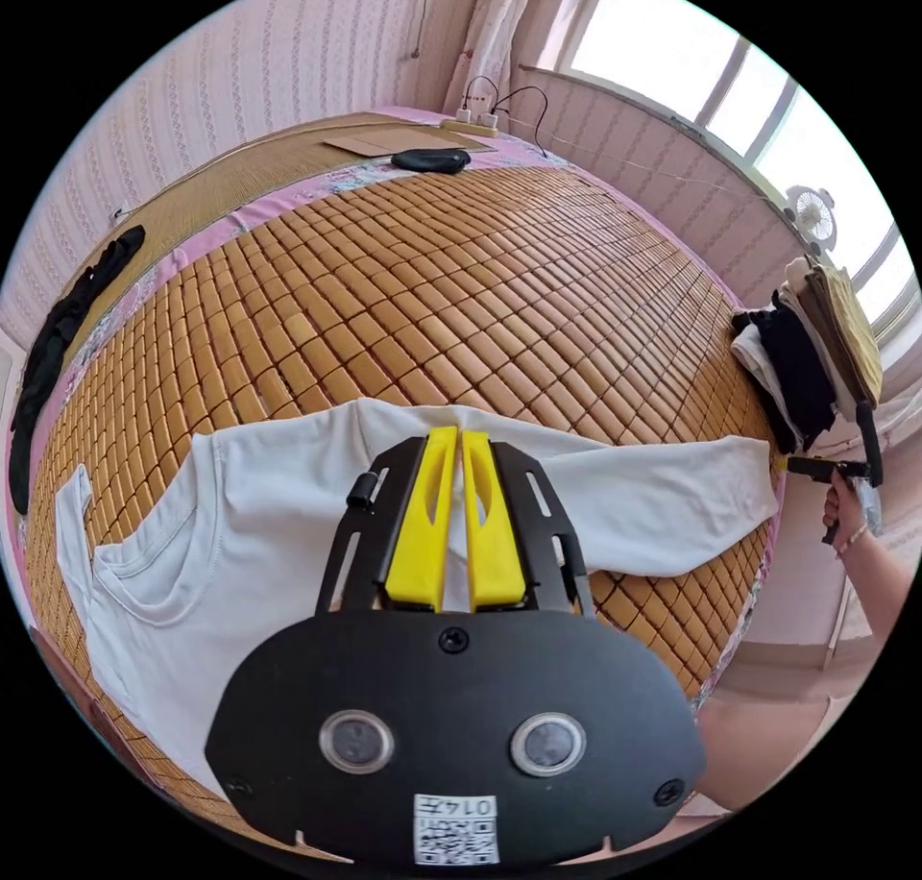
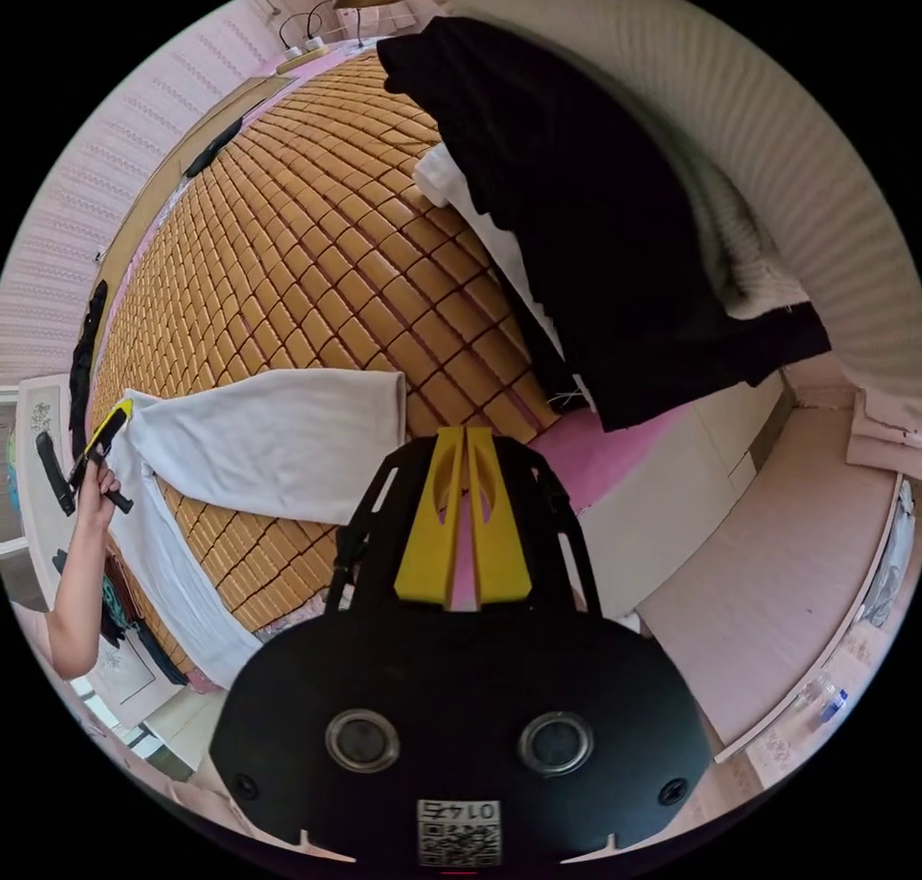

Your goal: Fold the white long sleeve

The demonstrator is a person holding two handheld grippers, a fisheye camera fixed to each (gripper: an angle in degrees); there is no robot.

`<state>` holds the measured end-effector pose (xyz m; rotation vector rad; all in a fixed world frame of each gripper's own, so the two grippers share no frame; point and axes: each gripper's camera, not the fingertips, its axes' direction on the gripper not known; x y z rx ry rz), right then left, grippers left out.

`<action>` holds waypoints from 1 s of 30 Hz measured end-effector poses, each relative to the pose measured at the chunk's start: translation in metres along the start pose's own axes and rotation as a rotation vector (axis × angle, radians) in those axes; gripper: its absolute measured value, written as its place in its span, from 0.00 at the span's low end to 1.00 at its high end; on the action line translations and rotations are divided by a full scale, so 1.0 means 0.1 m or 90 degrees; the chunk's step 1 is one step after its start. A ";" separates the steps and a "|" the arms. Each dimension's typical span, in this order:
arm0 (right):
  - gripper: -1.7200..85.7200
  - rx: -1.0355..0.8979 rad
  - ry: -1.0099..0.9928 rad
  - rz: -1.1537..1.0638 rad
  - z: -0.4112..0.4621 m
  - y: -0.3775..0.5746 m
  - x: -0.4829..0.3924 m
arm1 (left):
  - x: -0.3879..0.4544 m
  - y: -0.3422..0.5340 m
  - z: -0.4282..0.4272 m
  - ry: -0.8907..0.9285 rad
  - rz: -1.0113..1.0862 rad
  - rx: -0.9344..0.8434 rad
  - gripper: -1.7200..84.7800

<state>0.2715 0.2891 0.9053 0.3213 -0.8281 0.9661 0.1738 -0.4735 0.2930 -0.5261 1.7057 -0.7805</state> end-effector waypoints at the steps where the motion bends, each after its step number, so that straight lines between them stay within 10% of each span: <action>1: 0.03 0.009 -0.018 -0.009 -0.03 0.01 -0.04 | -0.02 -0.02 0.08 0.007 -0.008 -0.026 0.01; 20: 0.02 0.035 -0.002 -0.090 -0.06 0.20 -0.60 | -0.16 -0.18 0.05 0.022 -0.105 -0.015 0.02; 30: 0.01 0.039 0.059 -0.142 -0.14 0.36 -0.97 | 0.55 0.37 -0.41 0.004 0.062 -0.068 0.03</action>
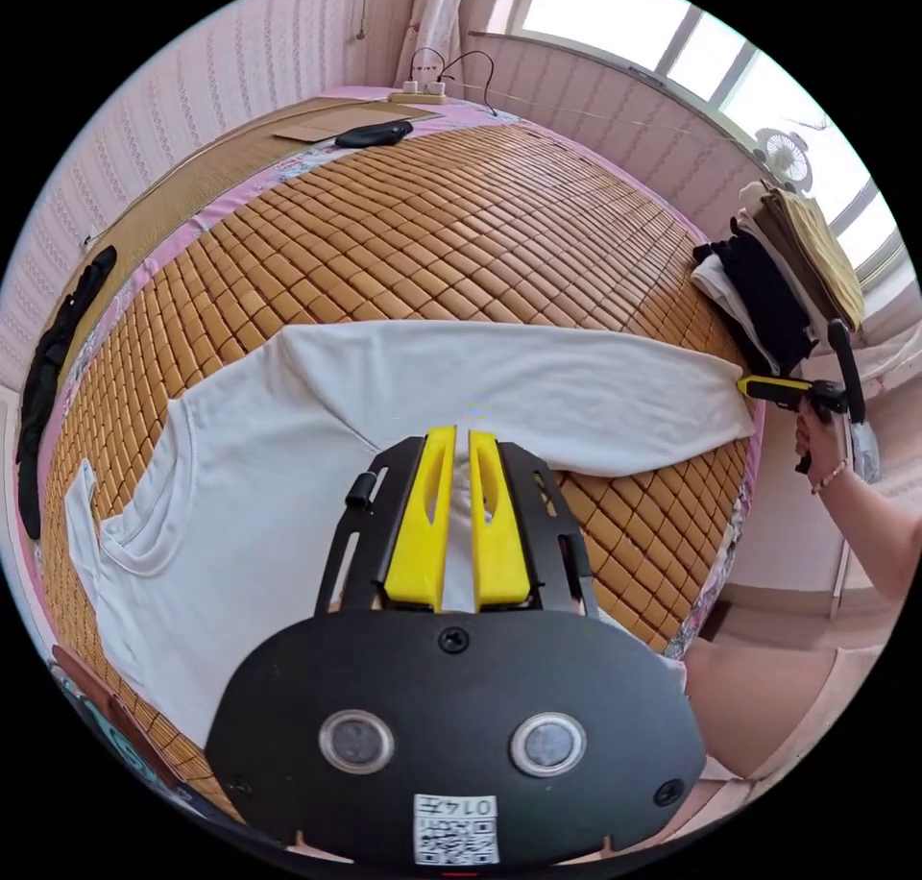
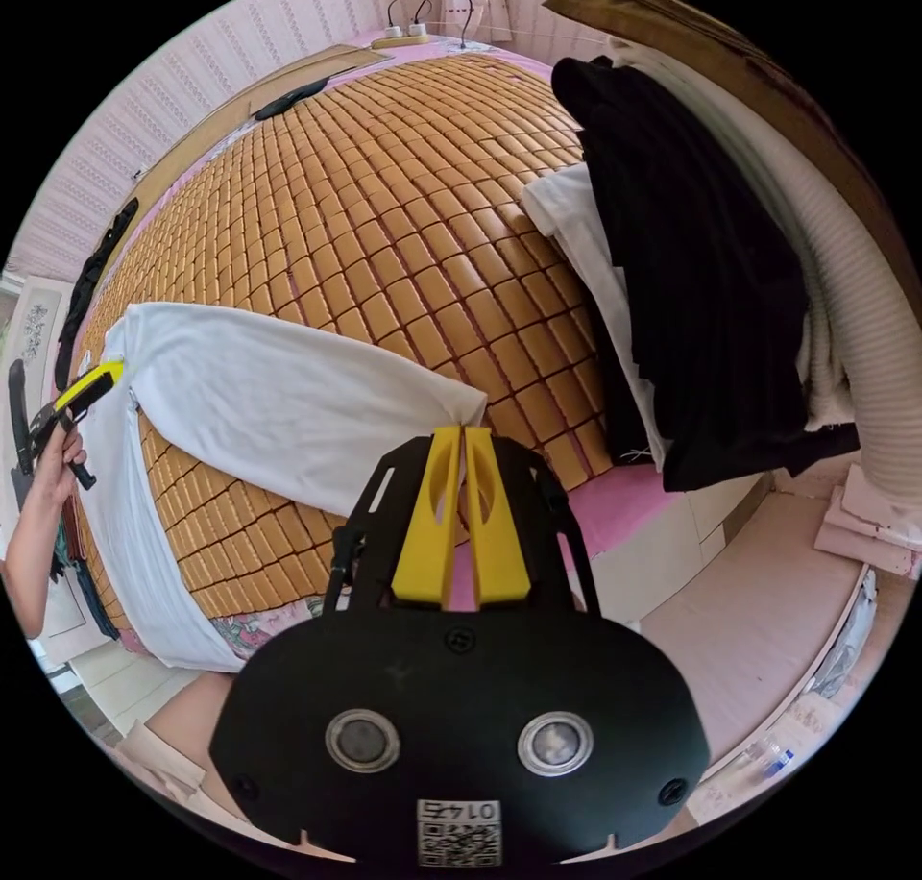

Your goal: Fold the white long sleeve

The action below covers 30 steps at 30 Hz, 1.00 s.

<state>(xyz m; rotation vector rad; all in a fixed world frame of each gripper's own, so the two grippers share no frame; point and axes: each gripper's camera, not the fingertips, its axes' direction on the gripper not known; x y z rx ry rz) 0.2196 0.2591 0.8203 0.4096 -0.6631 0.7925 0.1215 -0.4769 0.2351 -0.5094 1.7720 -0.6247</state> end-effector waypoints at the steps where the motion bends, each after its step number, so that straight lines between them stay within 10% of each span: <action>1: 0.01 0.007 0.010 0.000 -0.03 0.01 -0.02 | 0.05 0.06 0.04 0.017 -0.002 -0.018 0.03; 30: 0.01 0.018 0.020 0.054 -0.73 -0.35 -0.78 | 0.37 0.88 -0.43 -0.012 0.021 -0.008 0.02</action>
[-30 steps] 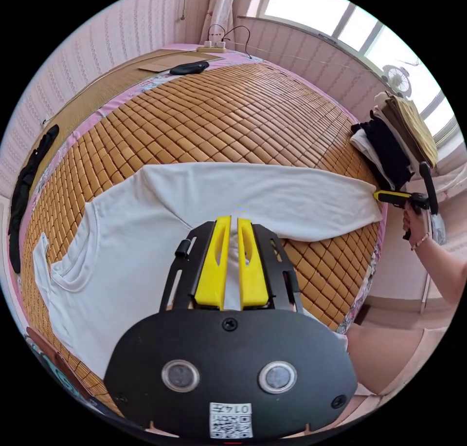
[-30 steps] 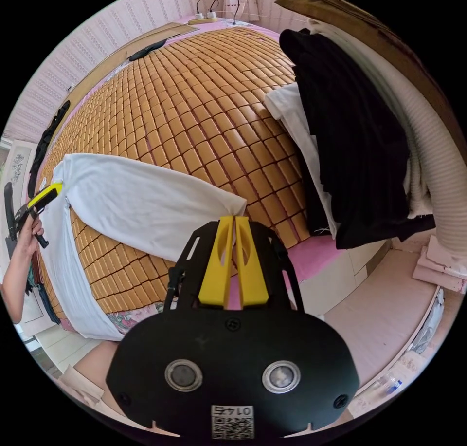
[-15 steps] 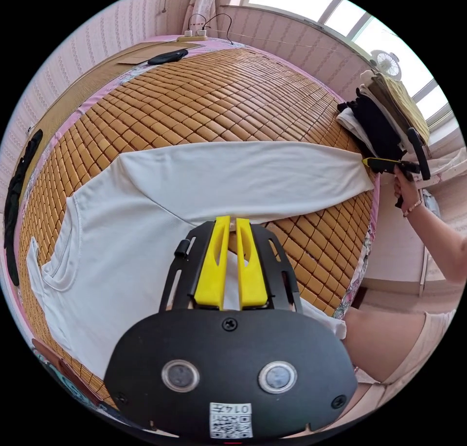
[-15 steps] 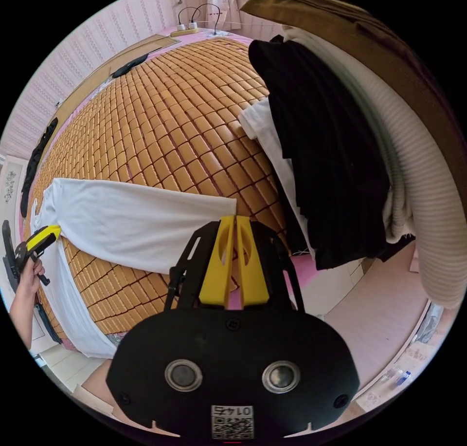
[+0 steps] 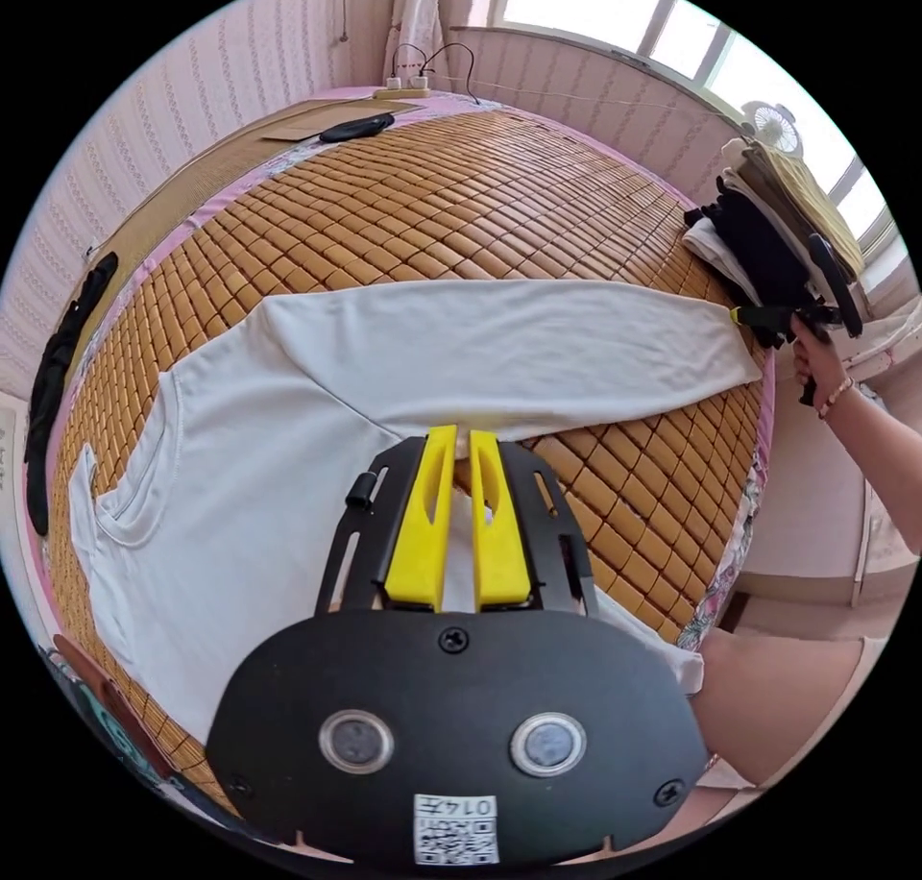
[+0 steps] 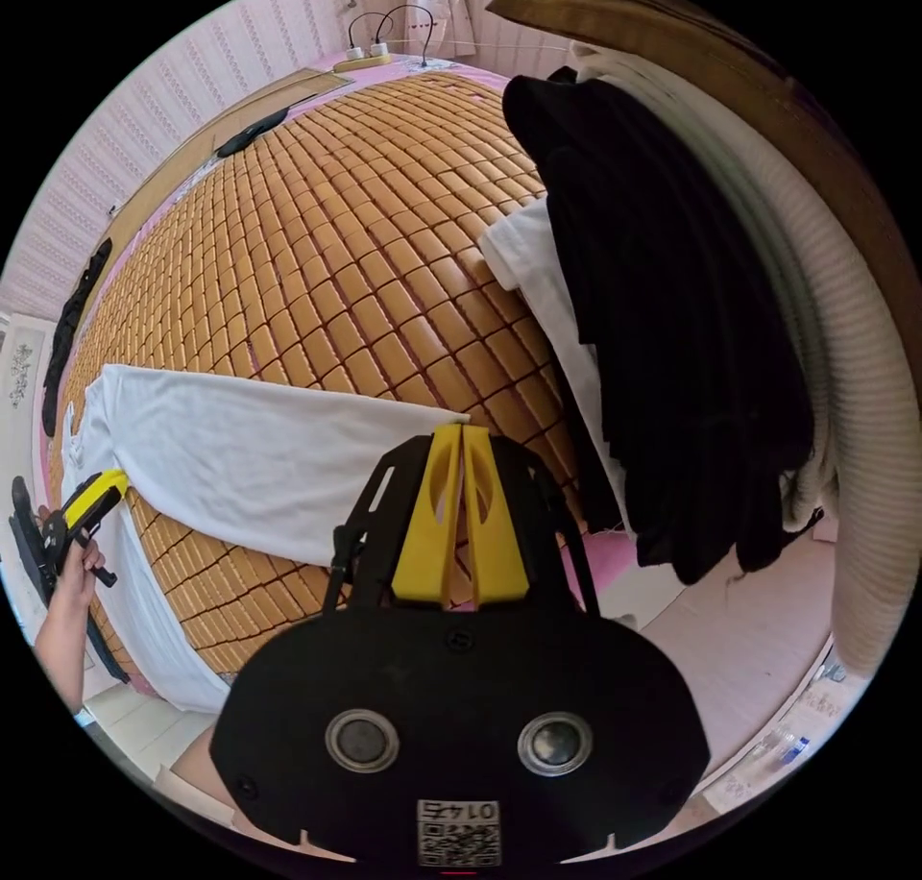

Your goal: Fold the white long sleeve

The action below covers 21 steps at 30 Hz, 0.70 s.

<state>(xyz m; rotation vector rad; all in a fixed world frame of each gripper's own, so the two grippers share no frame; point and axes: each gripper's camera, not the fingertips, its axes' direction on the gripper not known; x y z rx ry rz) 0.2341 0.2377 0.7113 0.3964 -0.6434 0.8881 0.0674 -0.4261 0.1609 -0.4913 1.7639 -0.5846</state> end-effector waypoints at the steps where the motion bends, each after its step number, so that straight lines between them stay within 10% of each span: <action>1: 0.01 -0.005 0.011 0.005 -0.05 -0.01 -0.03 | 0.01 0.06 -0.08 -0.026 -0.003 0.001 0.03; 11: 0.02 0.004 -0.039 -0.137 -0.76 -0.01 -1.05 | -0.64 1.37 -1.16 -0.024 -0.201 0.073 0.03; 21: 0.07 -0.007 -0.362 -0.607 -1.04 -0.48 -4.55 | -2.04 3.43 -2.25 -0.233 -0.494 0.131 0.04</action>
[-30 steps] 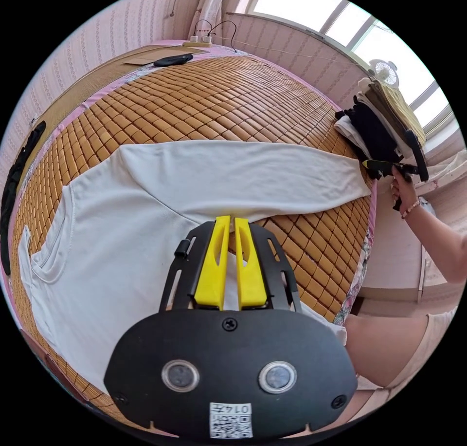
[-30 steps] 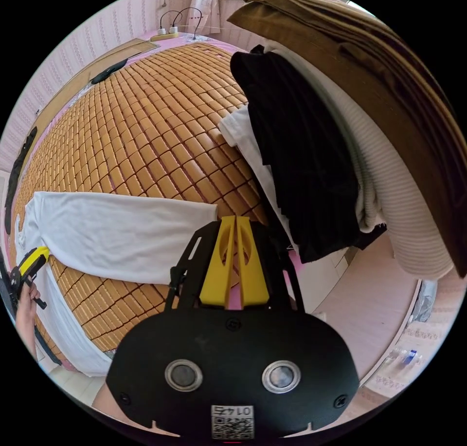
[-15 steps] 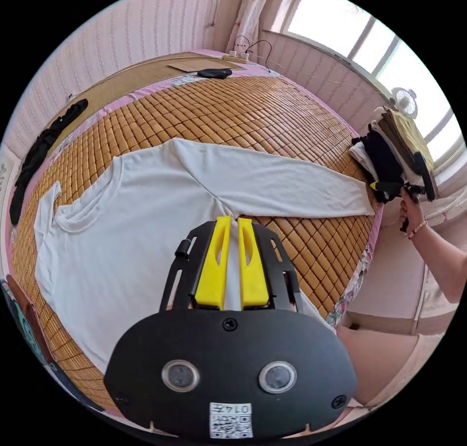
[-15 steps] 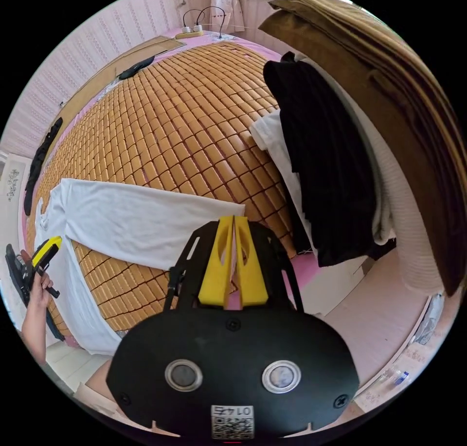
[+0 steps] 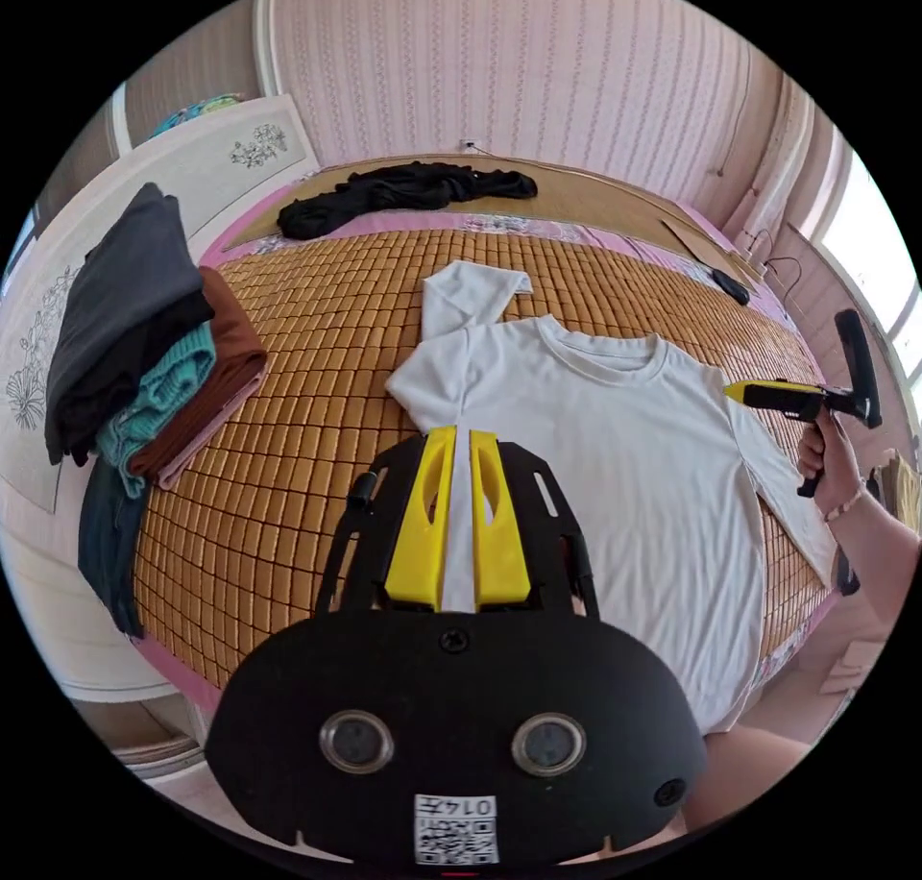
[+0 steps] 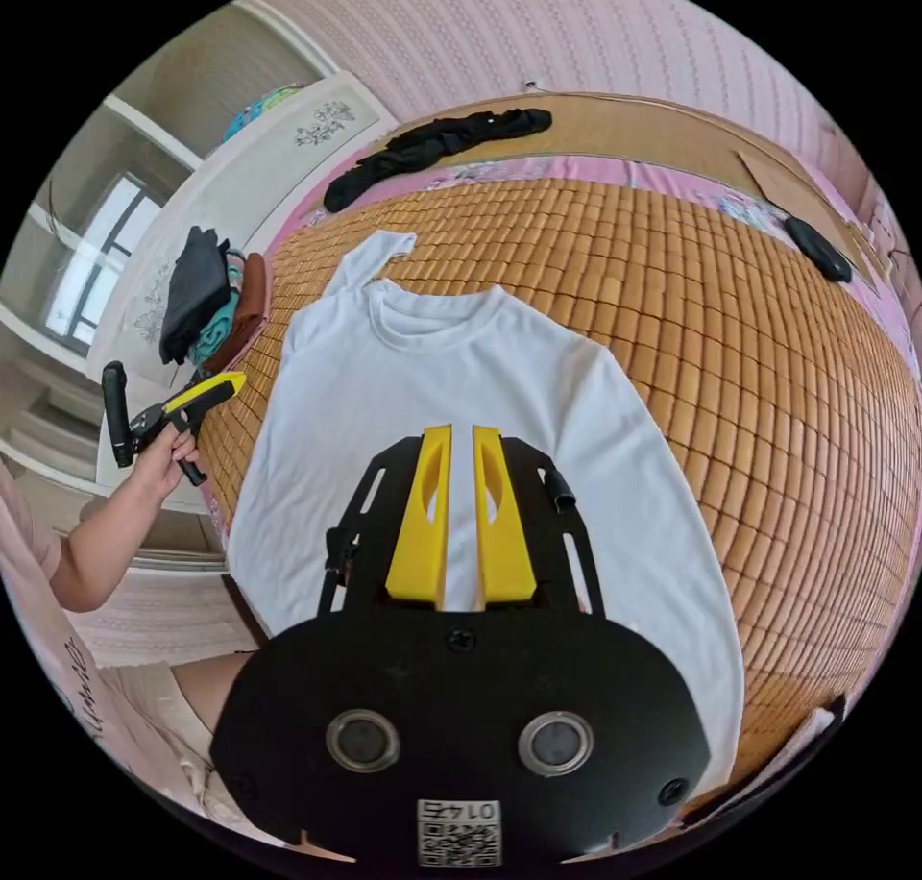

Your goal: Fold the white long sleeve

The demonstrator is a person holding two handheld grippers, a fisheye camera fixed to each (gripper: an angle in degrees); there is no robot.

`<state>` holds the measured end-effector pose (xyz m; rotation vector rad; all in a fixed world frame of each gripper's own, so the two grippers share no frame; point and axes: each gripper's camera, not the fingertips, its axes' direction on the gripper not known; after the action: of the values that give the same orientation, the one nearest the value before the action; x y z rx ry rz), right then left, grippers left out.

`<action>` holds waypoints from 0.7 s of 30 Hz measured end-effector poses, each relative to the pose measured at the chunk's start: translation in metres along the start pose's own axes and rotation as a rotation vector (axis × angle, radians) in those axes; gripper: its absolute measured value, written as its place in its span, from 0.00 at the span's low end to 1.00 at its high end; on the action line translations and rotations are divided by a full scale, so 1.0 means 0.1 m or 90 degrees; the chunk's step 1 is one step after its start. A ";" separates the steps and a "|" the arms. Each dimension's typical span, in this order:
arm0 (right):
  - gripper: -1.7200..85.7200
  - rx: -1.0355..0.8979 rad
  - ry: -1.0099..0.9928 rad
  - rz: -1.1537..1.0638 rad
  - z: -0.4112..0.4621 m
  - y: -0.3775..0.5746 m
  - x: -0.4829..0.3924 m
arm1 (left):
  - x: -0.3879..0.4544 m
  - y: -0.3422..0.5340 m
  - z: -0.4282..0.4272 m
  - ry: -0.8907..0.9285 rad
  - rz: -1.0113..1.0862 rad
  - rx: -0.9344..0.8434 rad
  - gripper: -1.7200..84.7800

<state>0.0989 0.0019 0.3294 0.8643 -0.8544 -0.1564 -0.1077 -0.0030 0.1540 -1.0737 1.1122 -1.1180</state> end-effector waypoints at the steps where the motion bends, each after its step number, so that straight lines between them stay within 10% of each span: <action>1: 0.08 -0.002 -0.035 -0.050 0.18 -0.40 -0.27 | -0.22 0.04 -0.02 -0.005 -0.022 0.007 0.04; 9: 0.18 -0.126 0.016 -0.177 1.45 -2.47 -1.58 | -0.94 0.16 0.19 0.037 -0.077 0.049 0.08; 15: 0.06 -0.206 0.124 -0.243 1.89 -3.04 -2.03 | -1.21 0.12 0.59 0.128 -0.083 -0.027 0.05; 21: 0.04 -0.221 -0.216 -0.479 1.45 -3.29 -2.88 | -1.49 0.39 0.14 0.151 -0.088 -0.003 0.01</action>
<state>-0.1294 -0.1748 -0.0293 0.8030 -0.7437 -1.1021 -0.1031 0.1501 0.1336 -1.0546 1.2400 -1.3799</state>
